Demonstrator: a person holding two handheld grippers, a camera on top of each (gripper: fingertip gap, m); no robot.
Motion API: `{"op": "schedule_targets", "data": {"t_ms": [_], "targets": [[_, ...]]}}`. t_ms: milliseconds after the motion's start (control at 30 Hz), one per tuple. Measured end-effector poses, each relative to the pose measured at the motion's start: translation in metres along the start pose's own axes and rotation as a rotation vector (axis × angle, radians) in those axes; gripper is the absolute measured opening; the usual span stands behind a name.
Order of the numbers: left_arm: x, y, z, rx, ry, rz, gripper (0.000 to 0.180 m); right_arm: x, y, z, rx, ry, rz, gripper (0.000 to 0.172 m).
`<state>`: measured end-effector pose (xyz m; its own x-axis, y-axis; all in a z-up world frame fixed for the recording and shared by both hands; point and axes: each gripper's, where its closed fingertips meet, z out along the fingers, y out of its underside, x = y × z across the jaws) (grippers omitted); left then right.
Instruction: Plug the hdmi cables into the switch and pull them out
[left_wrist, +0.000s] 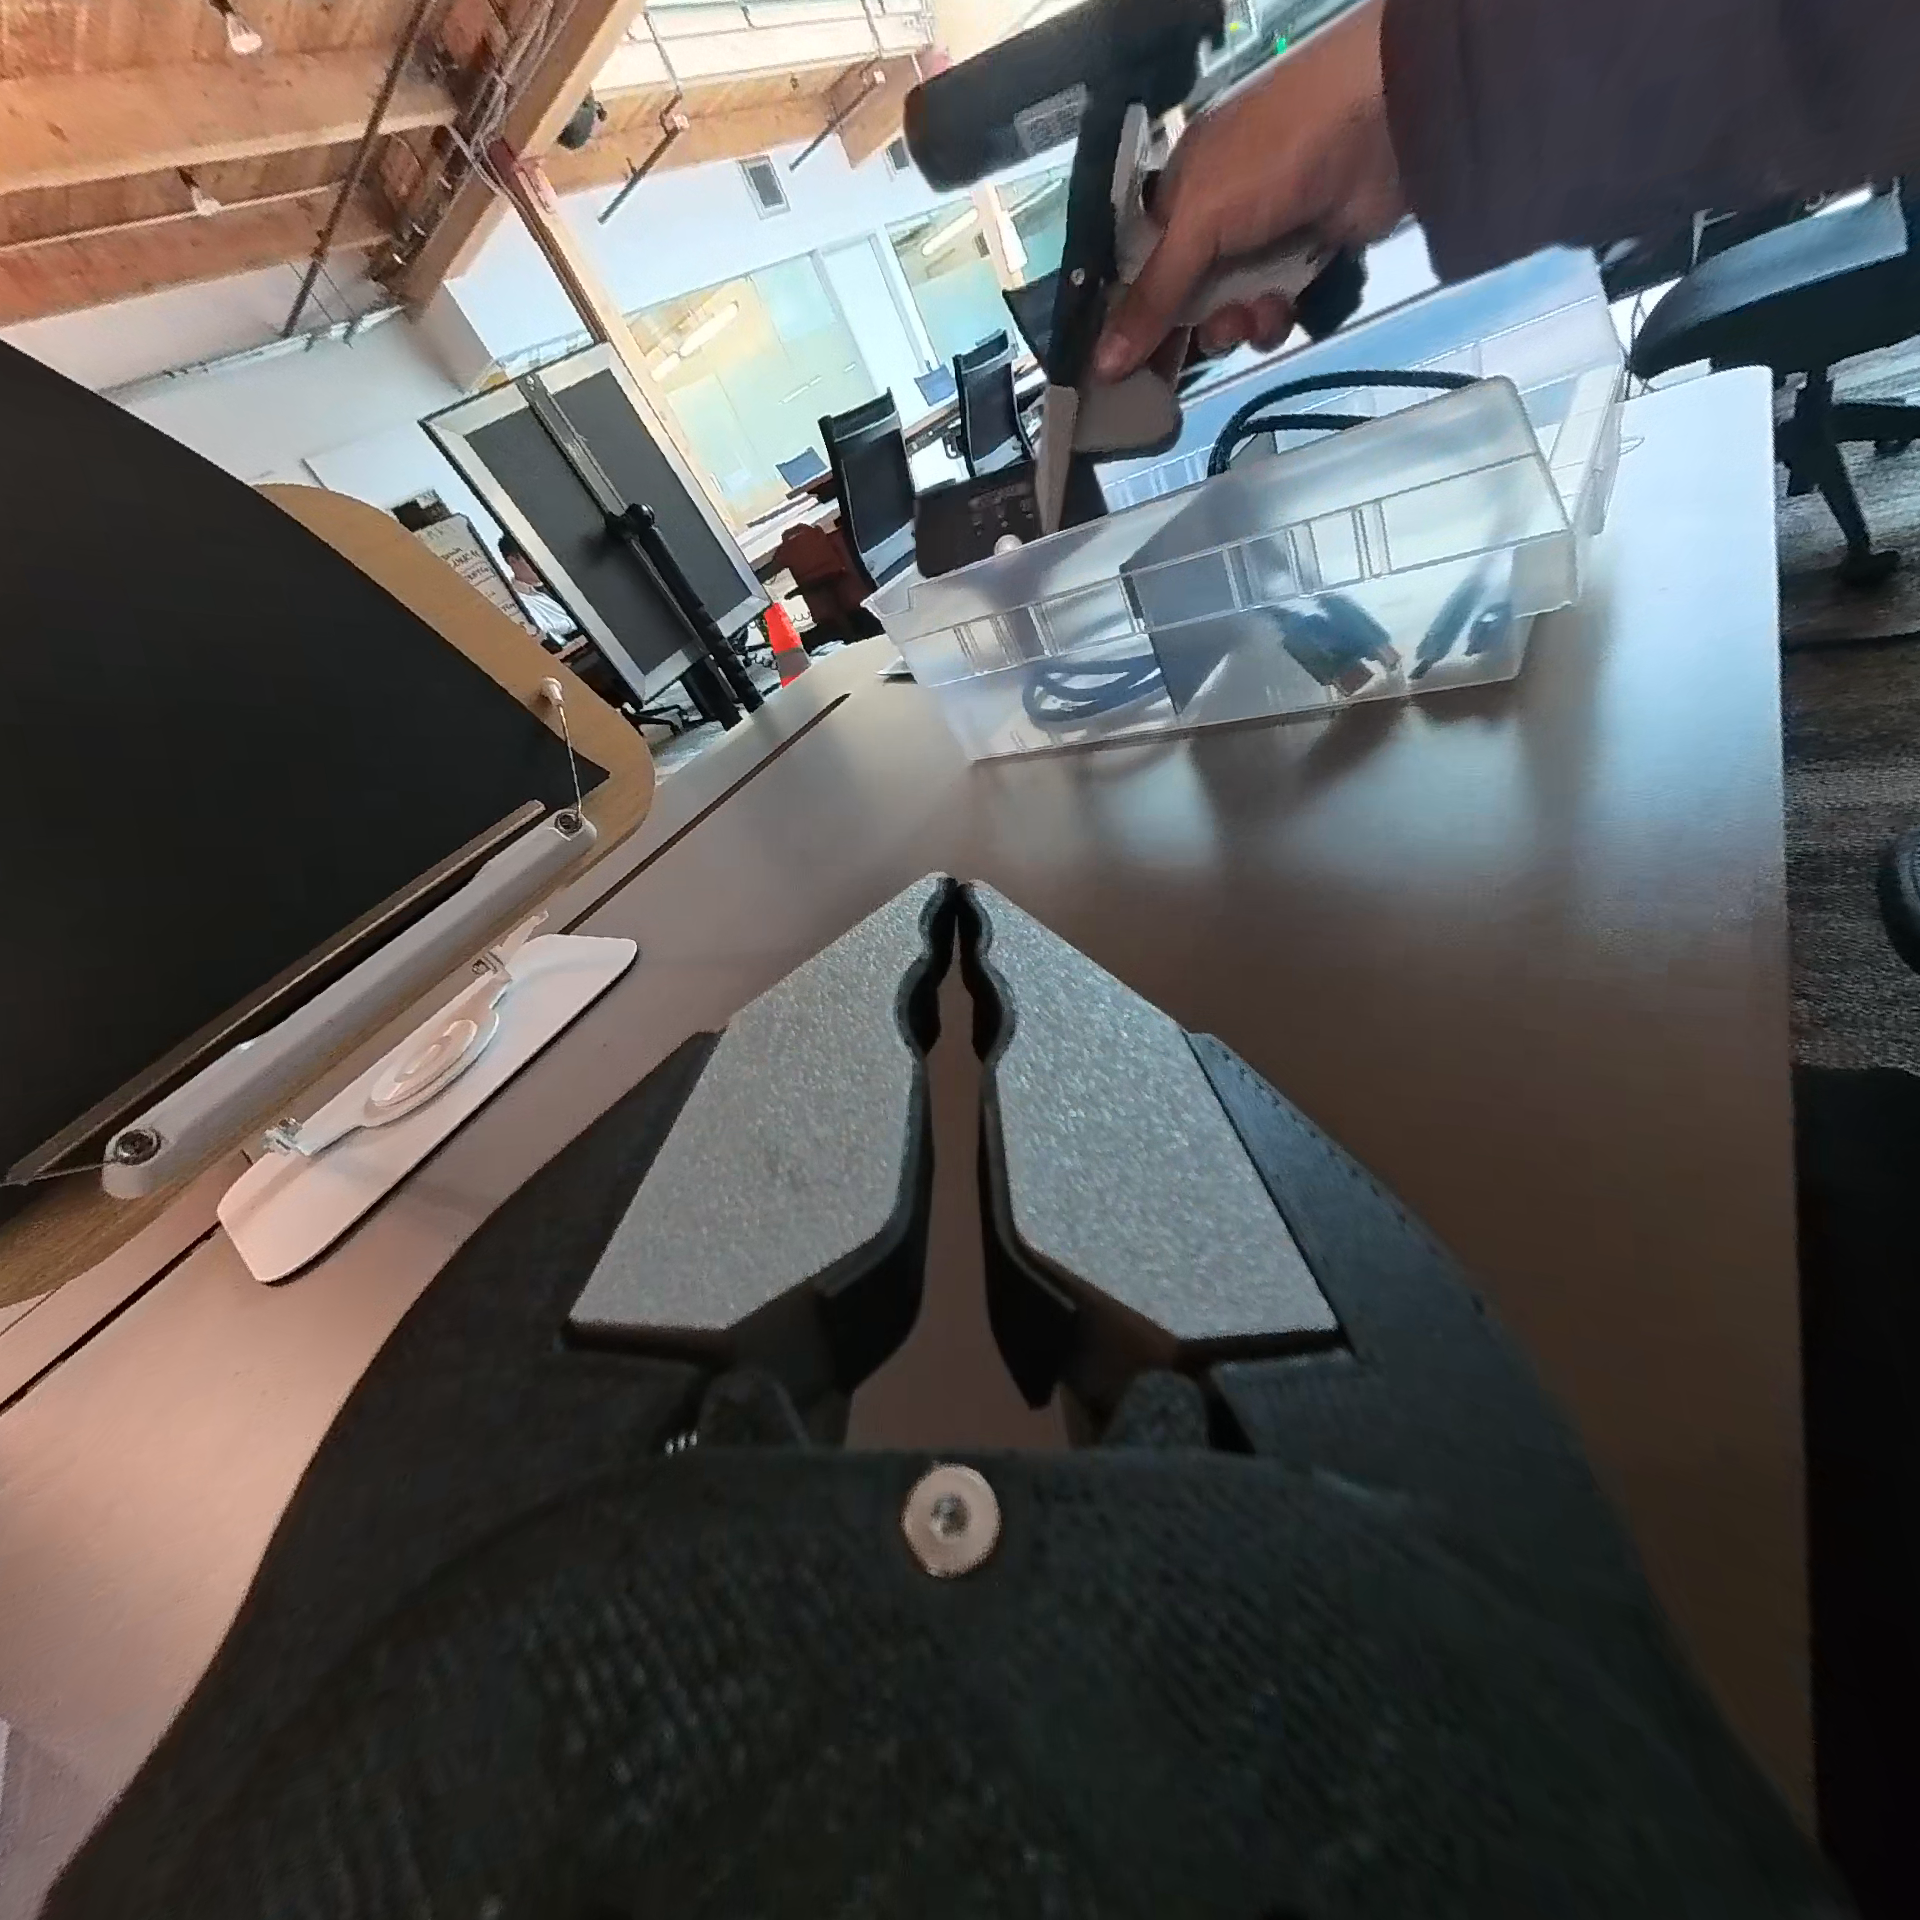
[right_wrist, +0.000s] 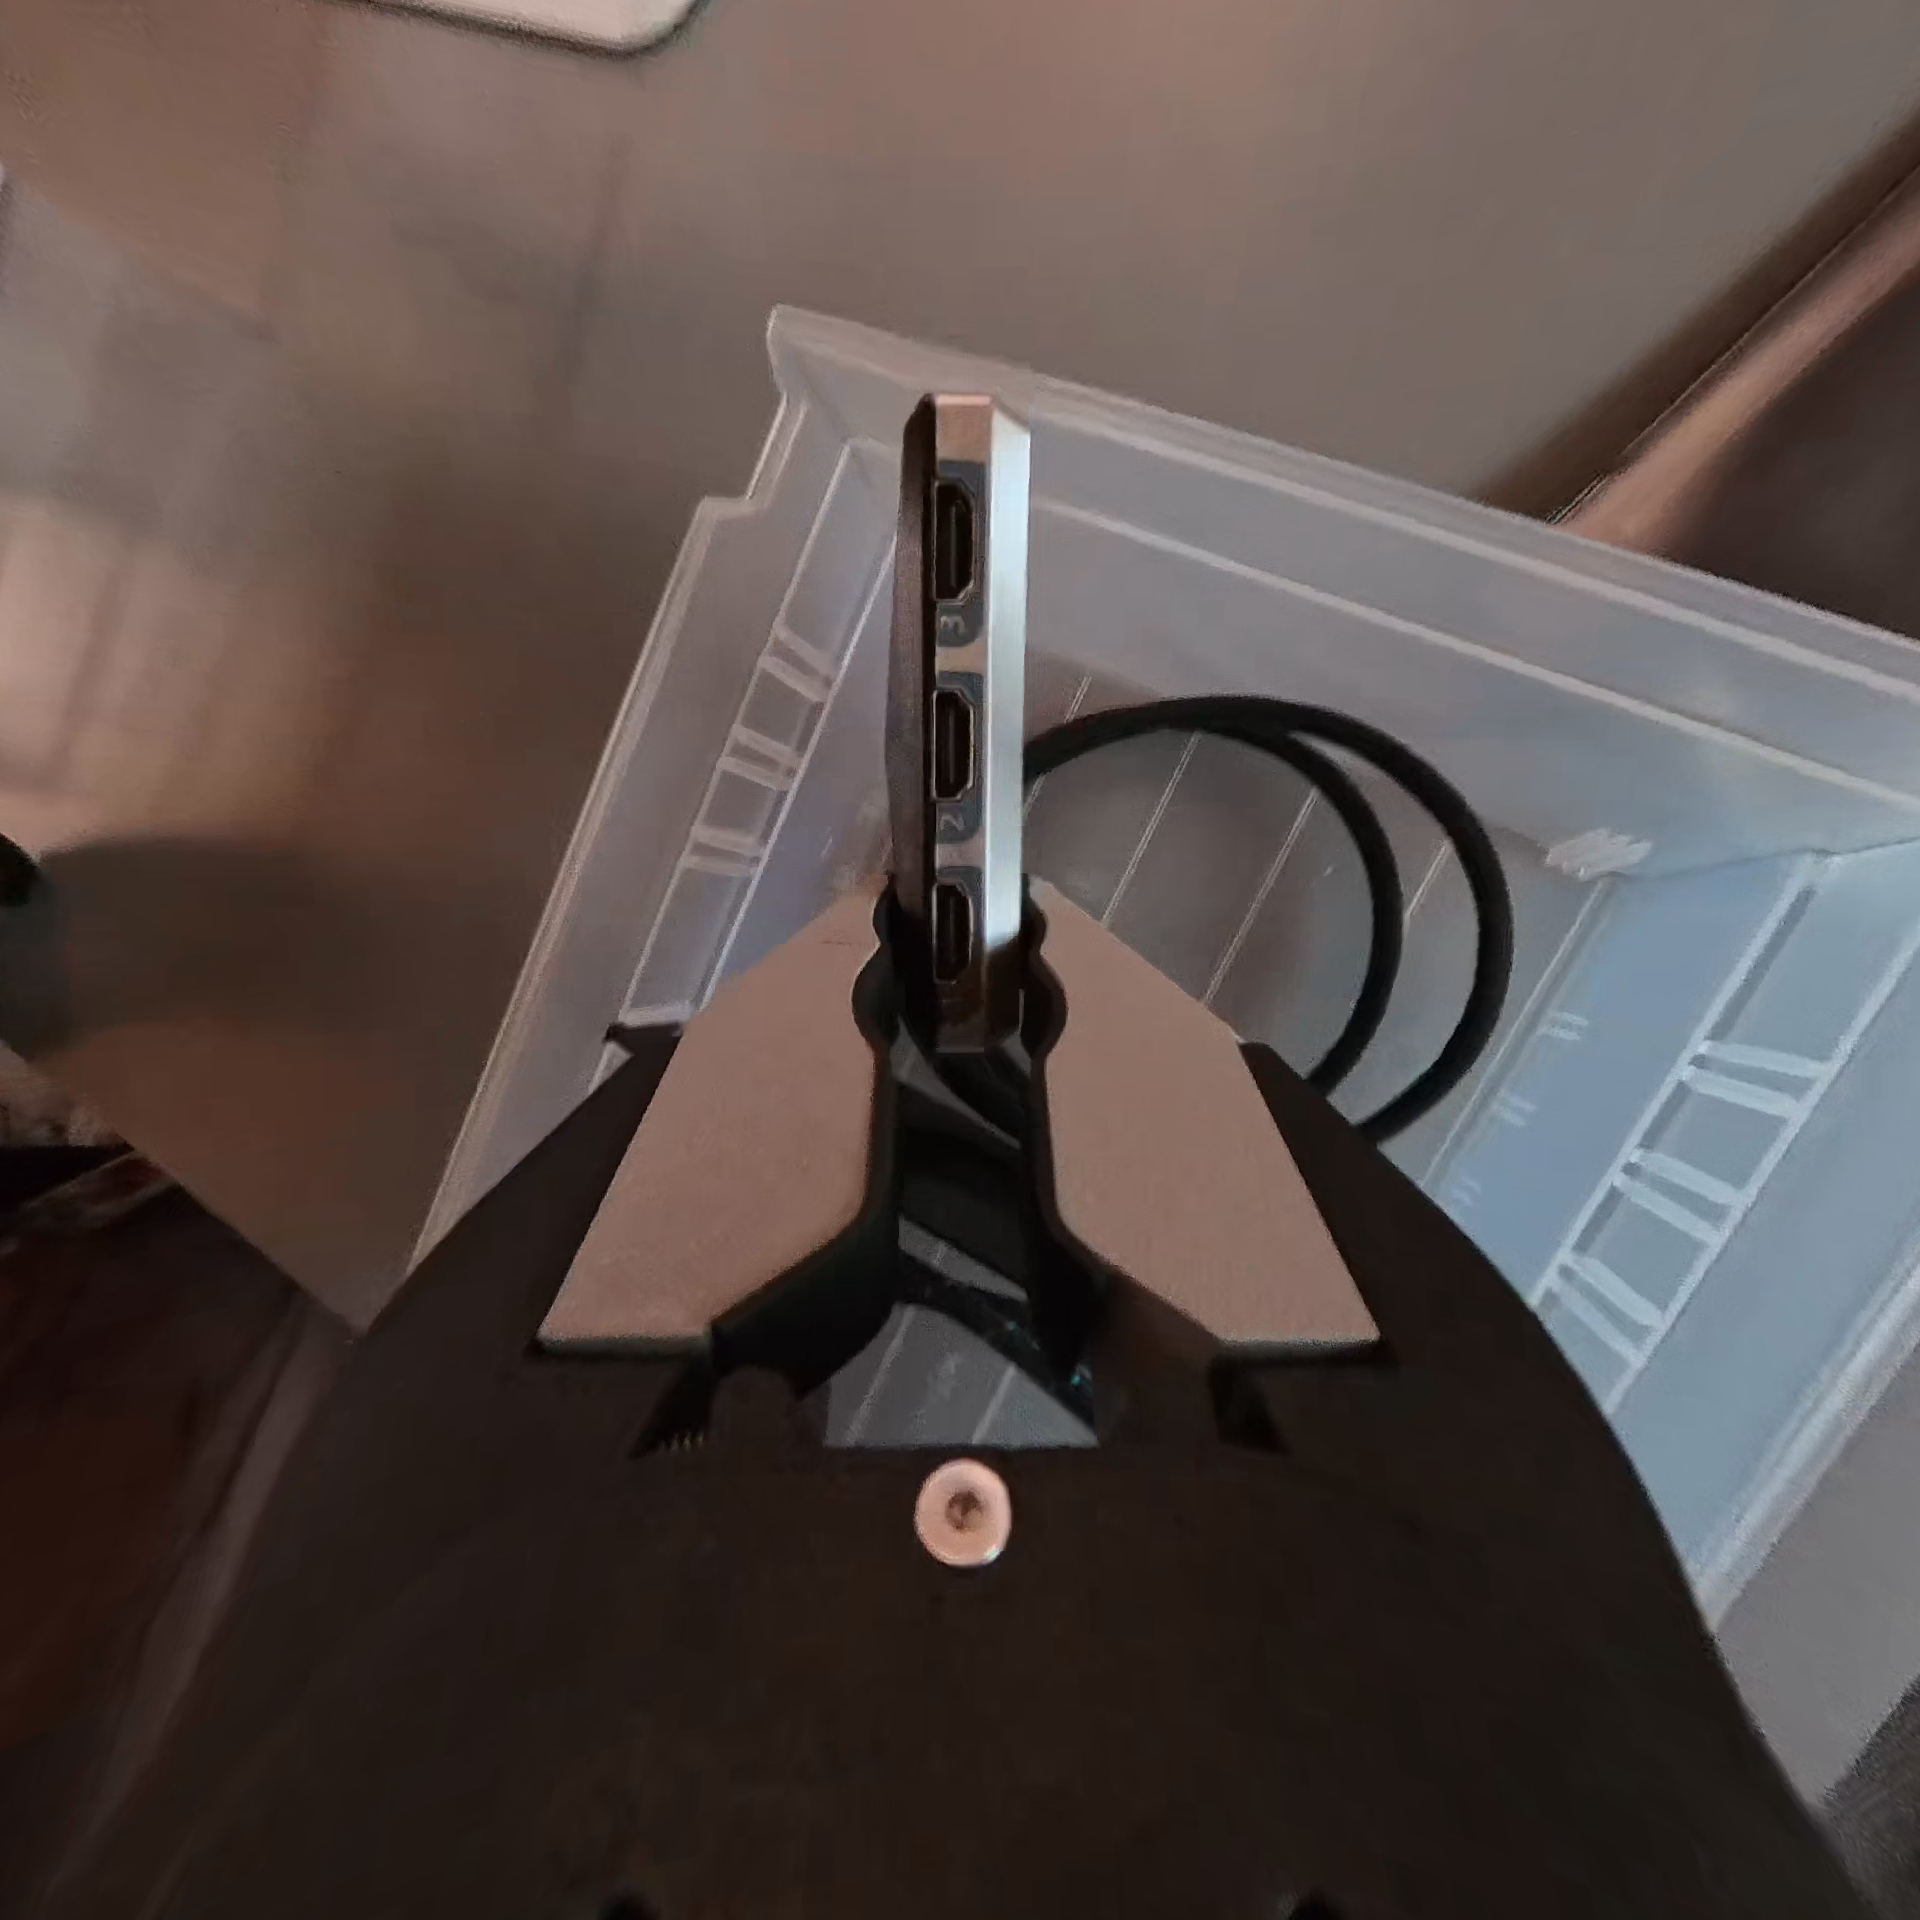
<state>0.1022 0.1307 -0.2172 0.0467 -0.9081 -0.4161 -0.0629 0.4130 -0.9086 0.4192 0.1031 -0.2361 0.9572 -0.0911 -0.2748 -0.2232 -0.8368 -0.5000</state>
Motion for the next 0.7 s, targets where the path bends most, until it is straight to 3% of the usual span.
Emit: {"op": "schedule_targets", "data": {"t_ms": [167,300,367,467,567,667,700], "targets": [[-0.008,-0.003,-0.002,0.025,-0.022,-0.062,0.000,-0.001,0.007,-0.005,-0.118,0.078,-0.137,0.017],[-0.022,-0.005,-0.008,0.060,-0.076,-0.145,0.000,0.042,-0.003,-0.027,-0.087,0.315,0.000,0.038],[-0.029,-0.004,-0.010,0.061,-0.106,-0.168,0.000,0.049,-0.009,-0.042,-0.049,0.387,-0.008,0.036],[-0.028,-0.003,-0.009,0.051,-0.110,-0.160,0.000,0.039,-0.033,-0.077,0.106,0.479,-0.047,0.050],[-0.021,-0.006,-0.007,0.067,-0.087,-0.150,0.000,-0.012,-0.071,-0.112,0.375,0.492,-0.114,0.055],[-0.015,-0.010,-0.007,0.078,-0.058,-0.187,0.000,-0.132,-0.093,-0.096,0.583,0.173,-0.247,0.057],[-0.015,-0.009,-0.007,0.069,-0.055,-0.214,0.009,-0.173,-0.091,-0.081,0.608,0.046,-0.280,0.058]]}}
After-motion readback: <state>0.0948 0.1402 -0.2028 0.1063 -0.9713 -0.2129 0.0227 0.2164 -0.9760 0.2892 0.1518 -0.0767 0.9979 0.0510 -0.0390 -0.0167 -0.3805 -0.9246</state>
